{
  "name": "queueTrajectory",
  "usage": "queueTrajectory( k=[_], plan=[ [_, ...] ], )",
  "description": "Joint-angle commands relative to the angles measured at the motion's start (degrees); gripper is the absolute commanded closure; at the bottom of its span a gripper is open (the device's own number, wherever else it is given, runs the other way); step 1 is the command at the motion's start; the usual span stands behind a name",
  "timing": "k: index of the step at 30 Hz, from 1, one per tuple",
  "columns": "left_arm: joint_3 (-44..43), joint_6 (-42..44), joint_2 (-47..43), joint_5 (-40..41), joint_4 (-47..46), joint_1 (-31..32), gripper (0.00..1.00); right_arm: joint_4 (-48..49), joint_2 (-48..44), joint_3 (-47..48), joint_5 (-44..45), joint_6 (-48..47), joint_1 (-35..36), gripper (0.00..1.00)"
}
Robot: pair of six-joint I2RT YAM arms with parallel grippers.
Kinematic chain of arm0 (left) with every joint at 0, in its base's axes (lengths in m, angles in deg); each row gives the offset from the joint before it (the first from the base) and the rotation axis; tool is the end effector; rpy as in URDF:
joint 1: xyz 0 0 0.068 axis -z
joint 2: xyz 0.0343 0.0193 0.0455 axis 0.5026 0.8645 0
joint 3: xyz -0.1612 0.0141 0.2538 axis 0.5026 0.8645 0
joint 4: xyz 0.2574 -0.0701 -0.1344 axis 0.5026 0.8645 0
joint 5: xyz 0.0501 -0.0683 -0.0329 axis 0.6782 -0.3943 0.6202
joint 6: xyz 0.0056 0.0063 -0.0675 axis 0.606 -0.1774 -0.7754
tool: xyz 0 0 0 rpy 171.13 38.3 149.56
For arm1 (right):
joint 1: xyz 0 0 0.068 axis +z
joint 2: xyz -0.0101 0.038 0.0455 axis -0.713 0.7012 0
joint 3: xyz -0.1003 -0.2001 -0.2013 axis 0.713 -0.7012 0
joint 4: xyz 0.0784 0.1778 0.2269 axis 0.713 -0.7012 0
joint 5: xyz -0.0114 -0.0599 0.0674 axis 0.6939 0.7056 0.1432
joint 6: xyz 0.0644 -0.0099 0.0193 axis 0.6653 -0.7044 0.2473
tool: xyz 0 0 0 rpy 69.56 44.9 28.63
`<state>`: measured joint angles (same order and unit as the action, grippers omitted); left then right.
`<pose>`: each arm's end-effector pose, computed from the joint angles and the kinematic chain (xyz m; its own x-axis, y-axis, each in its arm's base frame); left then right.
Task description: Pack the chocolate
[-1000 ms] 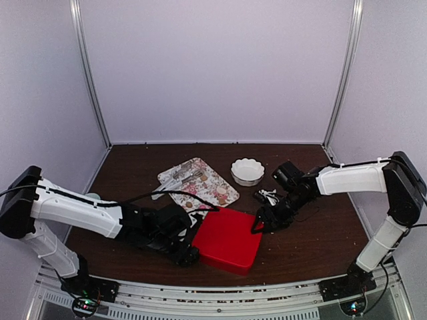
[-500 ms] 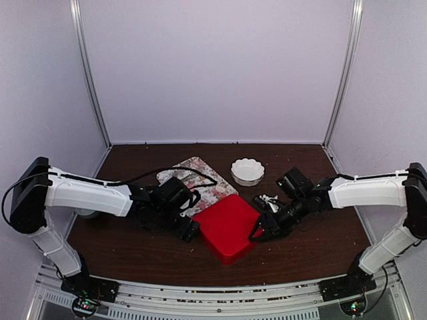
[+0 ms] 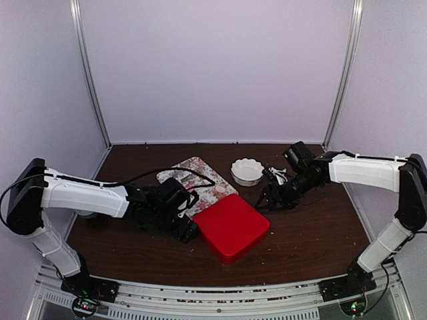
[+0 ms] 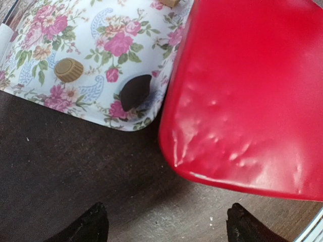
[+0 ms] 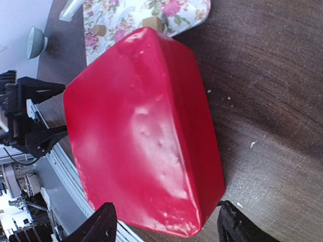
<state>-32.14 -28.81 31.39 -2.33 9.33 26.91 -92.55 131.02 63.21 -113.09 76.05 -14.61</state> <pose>0.1954 -0.2907 0.1641 -0.7993 0.3593 -0.4818 0.4804 0.8636 -0.1529 0.2761 0.2038 0.2201 -0.9406 -0.2344 -0.2458 -0.3396 0.6603 0.6698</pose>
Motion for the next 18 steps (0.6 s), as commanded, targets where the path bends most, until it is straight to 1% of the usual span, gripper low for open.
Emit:
queueTrajectory(
  k=[1, 4, 8, 12, 18],
  plan=[
    [-0.5, 0.3, -1.4, -1.1, -0.9, -0.3, 0.17, 0.2, 5.6, 1.9, 1.8, -1.0, 1.0, 0.33],
    [-1.1, 0.3, -0.2, -1.3, -1.0, -0.3, 0.17, 2.0, 7.1, 1.6, 0.1, -0.4, 2.8, 0.37],
    [-1.8, 0.5, 0.8, -1.4, -0.9, -0.3, 0.17, 4.7, 6.5, -1.1, -1.2, 1.9, 5.6, 0.42],
    [-2.7, 1.2, 1.9, -1.6, 0.1, -0.3, 0.17, 9.5, 2.6, -7.2, -1.8, 7.4, 8.3, 0.47],
    [-3.1, 2.6, 1.8, -1.2, 1.1, -0.3, 0.18, 17.4, -4.0, -15.9, 0.4, 17.8, 15.9, 0.48]
  ],
)
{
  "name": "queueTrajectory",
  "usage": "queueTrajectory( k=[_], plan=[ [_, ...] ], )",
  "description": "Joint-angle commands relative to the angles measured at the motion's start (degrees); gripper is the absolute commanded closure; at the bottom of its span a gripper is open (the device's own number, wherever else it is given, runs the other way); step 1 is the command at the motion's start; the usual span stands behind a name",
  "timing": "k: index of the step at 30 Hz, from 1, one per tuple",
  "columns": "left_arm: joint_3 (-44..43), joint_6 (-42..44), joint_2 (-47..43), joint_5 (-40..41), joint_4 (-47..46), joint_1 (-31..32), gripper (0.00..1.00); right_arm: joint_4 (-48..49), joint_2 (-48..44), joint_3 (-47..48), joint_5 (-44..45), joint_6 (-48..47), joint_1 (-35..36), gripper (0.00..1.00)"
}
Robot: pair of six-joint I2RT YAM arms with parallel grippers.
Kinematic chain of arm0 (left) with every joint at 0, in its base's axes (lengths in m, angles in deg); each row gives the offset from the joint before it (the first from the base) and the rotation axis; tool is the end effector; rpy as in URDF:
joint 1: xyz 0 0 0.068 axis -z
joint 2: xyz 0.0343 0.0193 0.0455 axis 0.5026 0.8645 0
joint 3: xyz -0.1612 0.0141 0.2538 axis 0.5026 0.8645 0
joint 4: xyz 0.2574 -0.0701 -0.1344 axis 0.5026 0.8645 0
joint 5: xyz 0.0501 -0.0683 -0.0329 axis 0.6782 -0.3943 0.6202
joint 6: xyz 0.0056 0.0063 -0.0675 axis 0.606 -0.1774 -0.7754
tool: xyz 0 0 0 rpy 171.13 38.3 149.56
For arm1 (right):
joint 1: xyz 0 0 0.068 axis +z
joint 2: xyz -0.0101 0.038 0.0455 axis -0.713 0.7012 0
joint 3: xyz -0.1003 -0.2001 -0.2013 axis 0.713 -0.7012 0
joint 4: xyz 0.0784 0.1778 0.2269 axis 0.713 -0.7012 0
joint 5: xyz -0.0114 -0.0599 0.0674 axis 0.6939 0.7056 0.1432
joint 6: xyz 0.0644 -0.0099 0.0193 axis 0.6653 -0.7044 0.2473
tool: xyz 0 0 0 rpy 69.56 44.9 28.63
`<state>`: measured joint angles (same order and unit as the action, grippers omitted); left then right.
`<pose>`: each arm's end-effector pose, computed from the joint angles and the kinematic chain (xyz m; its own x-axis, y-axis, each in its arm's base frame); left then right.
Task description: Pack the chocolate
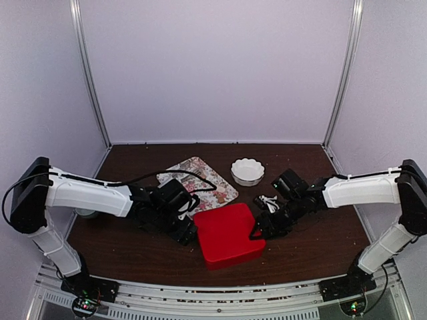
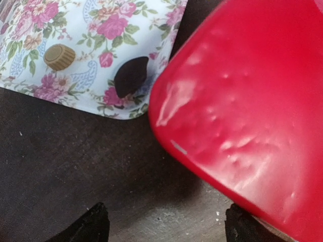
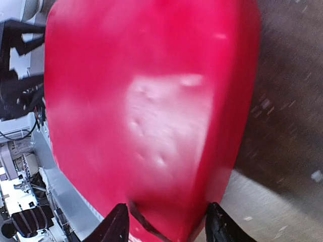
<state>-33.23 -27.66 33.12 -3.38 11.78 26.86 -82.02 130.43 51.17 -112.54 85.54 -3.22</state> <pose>0.1955 -0.2922 0.1575 -0.8062 0.3995 -0.4364 0.4971 0.8574 -0.1332 0.2111 0.2361 0.1651 -0.9423 -0.3122 -0.1208 -0.3054 0.6541 0.6920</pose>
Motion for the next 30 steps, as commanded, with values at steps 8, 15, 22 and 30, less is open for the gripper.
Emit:
queueTrajectory(
  k=[8, 15, 22, 30],
  plan=[
    [-0.9, 1.8, -5.3, -0.6, 2.3, -0.3, 0.22, 10.7, -11.7, -9.3, 6.1, 17.9, 8.0, 0.4],
    [-1.3, 3.3, -17.7, -0.9, 8.7, 3.7, 0.45, -1.9, -21.8, -3.9, 14.9, 9.5, 7.5, 0.42],
    [-4.1, 2.9, -12.9, -5.6, 5.3, 11.2, 0.7, 3.2, -21.0, -4.3, 12.9, 12.7, 12.0, 0.55],
    [-2.4, 0.7, -4.2, -9.1, 0.6, 13.0, 0.78, 8.6, -15.3, -9.6, 11.3, 14.6, 14.4, 0.61]
  ],
)
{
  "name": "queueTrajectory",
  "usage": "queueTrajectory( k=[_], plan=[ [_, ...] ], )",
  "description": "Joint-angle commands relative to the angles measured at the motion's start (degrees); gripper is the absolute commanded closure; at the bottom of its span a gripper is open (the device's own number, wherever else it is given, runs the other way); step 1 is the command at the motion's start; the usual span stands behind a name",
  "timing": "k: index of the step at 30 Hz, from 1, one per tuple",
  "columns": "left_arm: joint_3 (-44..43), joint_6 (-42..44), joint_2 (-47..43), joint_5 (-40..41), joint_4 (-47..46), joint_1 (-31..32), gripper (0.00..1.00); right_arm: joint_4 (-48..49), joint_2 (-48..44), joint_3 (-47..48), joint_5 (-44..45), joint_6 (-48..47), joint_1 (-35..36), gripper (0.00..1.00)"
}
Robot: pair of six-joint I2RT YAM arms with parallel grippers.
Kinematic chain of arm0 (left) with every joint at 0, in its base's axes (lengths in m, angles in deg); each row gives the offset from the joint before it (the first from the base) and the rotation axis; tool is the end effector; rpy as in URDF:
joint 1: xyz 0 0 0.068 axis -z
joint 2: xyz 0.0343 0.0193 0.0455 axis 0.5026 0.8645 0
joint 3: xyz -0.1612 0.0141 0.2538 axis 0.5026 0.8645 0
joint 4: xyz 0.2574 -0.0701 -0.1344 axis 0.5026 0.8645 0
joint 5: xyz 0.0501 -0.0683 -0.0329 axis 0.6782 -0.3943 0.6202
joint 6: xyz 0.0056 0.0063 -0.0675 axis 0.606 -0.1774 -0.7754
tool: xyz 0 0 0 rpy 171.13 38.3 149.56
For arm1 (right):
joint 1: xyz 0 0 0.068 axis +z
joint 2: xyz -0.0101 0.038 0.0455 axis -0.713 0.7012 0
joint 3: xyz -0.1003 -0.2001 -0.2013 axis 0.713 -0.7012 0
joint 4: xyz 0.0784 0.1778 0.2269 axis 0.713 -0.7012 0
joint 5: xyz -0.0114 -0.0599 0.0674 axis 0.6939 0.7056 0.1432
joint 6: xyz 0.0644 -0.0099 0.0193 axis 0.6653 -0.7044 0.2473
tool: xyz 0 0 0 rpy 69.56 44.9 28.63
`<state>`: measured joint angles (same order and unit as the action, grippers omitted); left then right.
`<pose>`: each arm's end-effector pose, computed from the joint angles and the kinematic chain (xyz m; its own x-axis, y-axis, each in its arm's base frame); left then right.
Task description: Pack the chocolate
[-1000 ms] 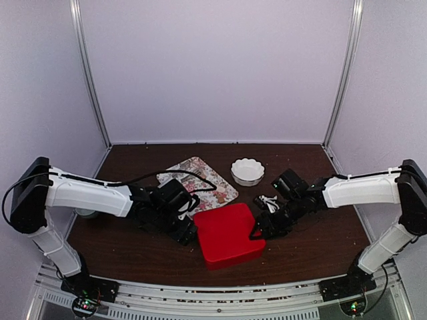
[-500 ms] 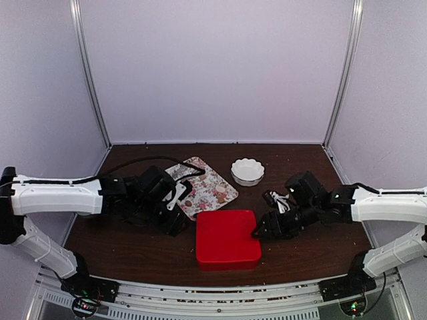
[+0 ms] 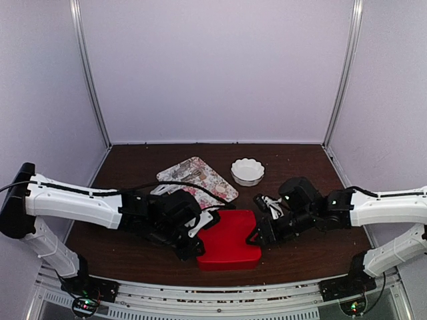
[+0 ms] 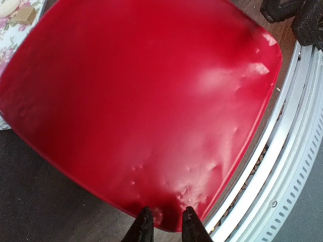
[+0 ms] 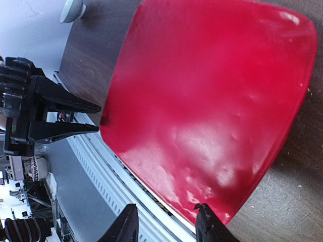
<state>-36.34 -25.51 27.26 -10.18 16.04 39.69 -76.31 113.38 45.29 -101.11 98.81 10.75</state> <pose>0.1187 -0.3278 0.2044 -0.6688 0.5831 -0.4612 0.7271 0.6423 -0.2423 0.1380 0.2487 0.2161 -0.9218 -0.2604 -0.2873 -0.3876 0.5963 0.7030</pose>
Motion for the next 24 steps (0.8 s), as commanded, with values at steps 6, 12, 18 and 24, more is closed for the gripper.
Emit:
queueTrajectory(
  k=[6, 12, 18, 24],
  plan=[
    [-2.0, 0.1, 1.3, 0.1, 1.9, -0.4, 0.8, 2.6, 1.6, -5.0, -0.6, 1.8, -0.6, 0.65],
    [-6.1, 1.0, -0.6, 0.2, 1.4, -8.0, 0.79, -0.1, 2.4, 3.2, -0.4, -2.0, -7.1, 0.64],
    [-11.2, 3.6, 4.7, 0.7, 0.3, -14.6, 0.78, -0.9, 10.6, 9.8, -0.7, -6.6, -12.6, 0.64],
    [-14.4, 3.3, 12.5, -1.4, -0.9, -16.7, 0.79, 1.0, 17.3, 10.3, -1.2, -8.7, -14.4, 0.64]
  ],
)
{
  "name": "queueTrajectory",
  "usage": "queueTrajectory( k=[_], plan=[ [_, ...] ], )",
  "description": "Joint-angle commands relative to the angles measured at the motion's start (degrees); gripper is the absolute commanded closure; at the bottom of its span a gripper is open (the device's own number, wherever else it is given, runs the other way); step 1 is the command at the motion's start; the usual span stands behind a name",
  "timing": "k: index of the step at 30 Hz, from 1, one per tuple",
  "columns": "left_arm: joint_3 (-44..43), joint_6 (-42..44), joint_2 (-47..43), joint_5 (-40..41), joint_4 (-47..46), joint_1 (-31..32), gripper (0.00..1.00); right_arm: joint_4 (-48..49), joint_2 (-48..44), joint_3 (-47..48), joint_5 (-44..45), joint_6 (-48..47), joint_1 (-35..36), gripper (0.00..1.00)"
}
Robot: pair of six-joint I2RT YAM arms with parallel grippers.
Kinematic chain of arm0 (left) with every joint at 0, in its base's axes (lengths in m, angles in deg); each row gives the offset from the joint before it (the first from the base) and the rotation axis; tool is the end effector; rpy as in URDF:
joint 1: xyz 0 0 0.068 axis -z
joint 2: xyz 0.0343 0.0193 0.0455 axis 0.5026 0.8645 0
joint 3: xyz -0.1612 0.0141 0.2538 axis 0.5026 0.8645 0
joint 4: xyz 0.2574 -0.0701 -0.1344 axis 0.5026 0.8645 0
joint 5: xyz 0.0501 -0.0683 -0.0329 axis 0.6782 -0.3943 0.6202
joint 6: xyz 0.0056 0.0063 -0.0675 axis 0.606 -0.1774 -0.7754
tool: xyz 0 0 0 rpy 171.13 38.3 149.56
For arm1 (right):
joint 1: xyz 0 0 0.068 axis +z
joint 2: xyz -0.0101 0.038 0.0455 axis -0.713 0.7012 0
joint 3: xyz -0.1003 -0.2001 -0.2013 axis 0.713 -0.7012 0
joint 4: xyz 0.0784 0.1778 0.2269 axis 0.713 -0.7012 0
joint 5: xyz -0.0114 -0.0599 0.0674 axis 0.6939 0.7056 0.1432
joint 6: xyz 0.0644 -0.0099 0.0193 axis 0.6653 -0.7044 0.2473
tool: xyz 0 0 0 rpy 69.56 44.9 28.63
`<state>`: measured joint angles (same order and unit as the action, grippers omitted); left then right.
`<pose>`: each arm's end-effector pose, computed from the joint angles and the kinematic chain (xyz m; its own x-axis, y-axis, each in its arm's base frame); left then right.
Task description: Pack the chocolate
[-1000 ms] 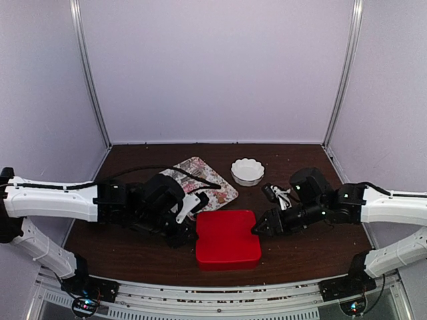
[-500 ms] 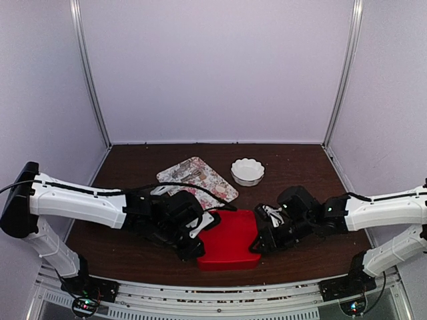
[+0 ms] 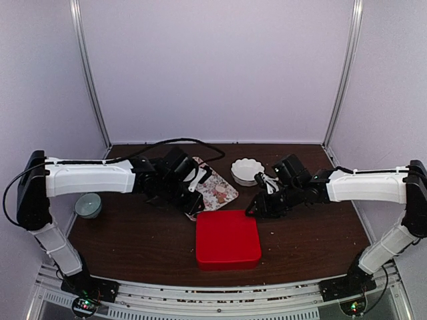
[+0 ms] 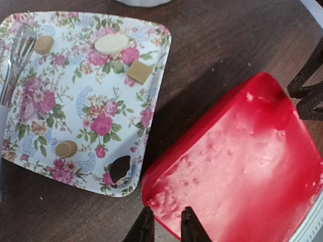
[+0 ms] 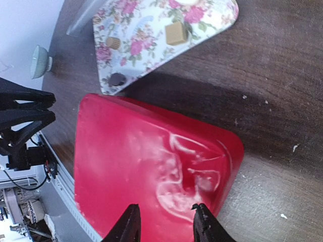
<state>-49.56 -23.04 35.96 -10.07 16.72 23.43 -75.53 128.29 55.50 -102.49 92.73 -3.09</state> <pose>0.2403 -0.3281 0.2298 -0.7622 0.3803 -0.5239 0.5611 0.7917 -0.2416 0.2369 0.2496 0.2049 -0.9459 -0.1292 -0.2977 -0.3028 0.6814 0.6664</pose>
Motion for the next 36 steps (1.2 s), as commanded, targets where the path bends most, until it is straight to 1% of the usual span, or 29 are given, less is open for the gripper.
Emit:
queueTrajectory(
  k=[1, 6, 7, 9, 11, 13, 15, 16, 17, 20, 24, 27, 29, 33, 36],
  plan=[
    [-1.2, 0.5, 4.6, -1.7, -1.8, -0.4, 0.79, 0.5, 2.8, -0.1, 0.1, -2.7, -0.6, 0.64],
    [-0.6, -1.0, 6.3, -1.8, -1.7, -0.5, 0.78, -0.1, 1.5, -0.1, 0.0, -2.9, -0.7, 0.63],
    [-0.7, -1.1, 5.8, -1.5, -1.4, -0.5, 0.77, -0.5, 0.4, 0.2, 0.0, -2.9, -0.8, 0.62],
    [-0.8, -1.3, 3.3, 0.0, -0.6, -0.6, 0.69, -1.5, -2.3, 1.0, 0.5, -3.4, -1.0, 0.59],
    [-0.8, -1.7, 0.2, 1.2, 0.1, -1.0, 0.55, -3.0, -5.4, 1.8, 1.3, -3.7, -2.0, 0.55],
    [-0.5, -2.6, -3.7, 2.7, 1.1, -2.1, 0.35, -4.3, -8.8, 2.1, 2.4, -4.2, -3.5, 0.48],
    [0.2, -3.8, -7.7, 3.9, 1.7, -3.9, 0.2, -5.4, -12.6, 2.0, 3.8, -4.6, -5.2, 0.42],
    [0.8, -4.2, -9.7, 4.4, 1.9, -5.0, 0.07, -5.8, -14.5, 1.7, 4.8, -4.9, -6.3, 0.38],
    [1.2, -4.7, -11.8, 4.7, 2.1, -6.9, 0.03, -6.4, -16.4, 1.5, 5.5, -5.1, -7.6, 0.35],
    [3.1, -6.1, -17.5, 3.2, 2.7, -12.5, 0.02, -8.0, -21.8, 0.7, 6.7, -5.8, -12.4, 0.17],
    [5.5, -7.2, -23.0, -1.9, 4.0, -21.7, 0.03, -9.2, -29.4, -1.3, 6.4, -6.3, -20.1, 0.01],
    [8.3, -7.1, -28.9, -2.2, 3.8, -26.9, 0.02, -10.9, -35.3, -2.9, 7.7, -6.5, -24.2, 0.0],
    [9.5, -6.8, -33.5, -0.7, 5.2, -28.7, 0.02, -12.3, -39.4, -4.6, 10.0, -6.9, -25.5, 0.0],
    [11.9, -6.6, -40.8, 4.3, 9.5, -29.8, 0.02, -14.4, -48.0, -8.6, 13.9, -6.7, -26.1, 0.0],
    [14.8, -7.3, -46.1, 6.5, 12.0, -29.8, 0.02, -15.0, -54.7, -12.2, 15.7, -5.2, -26.2, 0.0]
  ],
)
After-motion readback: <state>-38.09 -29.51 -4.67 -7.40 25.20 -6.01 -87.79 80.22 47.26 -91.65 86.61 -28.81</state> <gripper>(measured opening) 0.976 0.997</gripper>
